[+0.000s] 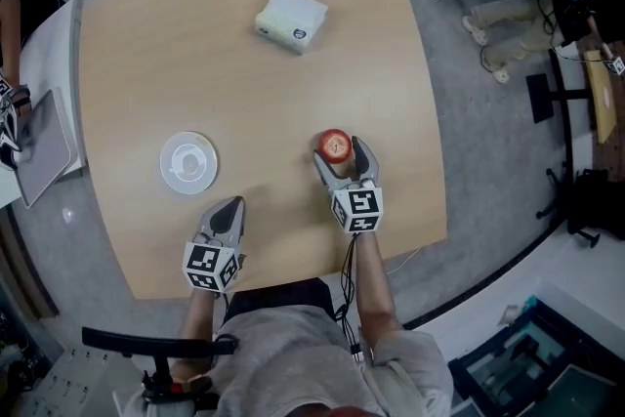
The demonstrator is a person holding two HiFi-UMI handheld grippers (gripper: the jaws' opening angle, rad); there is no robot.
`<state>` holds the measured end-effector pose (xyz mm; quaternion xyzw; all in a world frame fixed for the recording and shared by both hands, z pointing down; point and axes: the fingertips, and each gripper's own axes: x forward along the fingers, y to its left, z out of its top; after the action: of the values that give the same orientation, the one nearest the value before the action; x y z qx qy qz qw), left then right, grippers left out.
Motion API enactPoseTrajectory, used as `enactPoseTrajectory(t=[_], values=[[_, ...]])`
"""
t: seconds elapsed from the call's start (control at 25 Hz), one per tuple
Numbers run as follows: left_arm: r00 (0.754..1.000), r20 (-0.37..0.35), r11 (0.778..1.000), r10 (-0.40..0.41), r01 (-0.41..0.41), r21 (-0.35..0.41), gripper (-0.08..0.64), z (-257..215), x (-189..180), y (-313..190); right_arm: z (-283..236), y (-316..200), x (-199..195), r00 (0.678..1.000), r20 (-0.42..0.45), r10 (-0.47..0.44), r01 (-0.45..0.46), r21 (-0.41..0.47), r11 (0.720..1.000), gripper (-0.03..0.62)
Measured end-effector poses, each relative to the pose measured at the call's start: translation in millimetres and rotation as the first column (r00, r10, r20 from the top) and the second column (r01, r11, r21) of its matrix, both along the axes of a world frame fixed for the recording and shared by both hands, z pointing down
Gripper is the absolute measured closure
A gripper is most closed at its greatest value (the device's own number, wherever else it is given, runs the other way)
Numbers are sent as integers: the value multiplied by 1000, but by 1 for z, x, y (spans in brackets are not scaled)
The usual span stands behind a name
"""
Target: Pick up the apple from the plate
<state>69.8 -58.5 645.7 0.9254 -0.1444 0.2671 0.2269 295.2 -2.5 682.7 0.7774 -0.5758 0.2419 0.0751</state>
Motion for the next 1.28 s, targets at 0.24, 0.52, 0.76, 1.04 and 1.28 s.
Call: enactPoseTrajectory(t=[0.24, 0.52, 0.76, 1.04, 1.28], values=[[1000, -16, 1000, 2, -1, 19, 540, -8, -1, 3, -15, 4, 0, 1000, -22, 3, -2, 13, 1000, 207], [999, -43, 999, 2, -1, 38, 540, -22, -1, 5, -42, 10, 3, 997, -66, 27, -24, 47, 999, 270], [998, -65, 998, -2, 6, 59, 540, -39, -6, 5, -60, 13, -2, 996, -78, 33, -28, 63, 998, 291], [996, -90, 996, -12, 19, 82, 540, -55, -10, 3, -77, 13, -10, 996, -83, 29, -22, 86, 996, 317], [993, -118, 992, -21, 35, 119, 540, -78, -14, -4, -96, 14, -22, 996, -86, 16, -8, 104, 995, 337]])
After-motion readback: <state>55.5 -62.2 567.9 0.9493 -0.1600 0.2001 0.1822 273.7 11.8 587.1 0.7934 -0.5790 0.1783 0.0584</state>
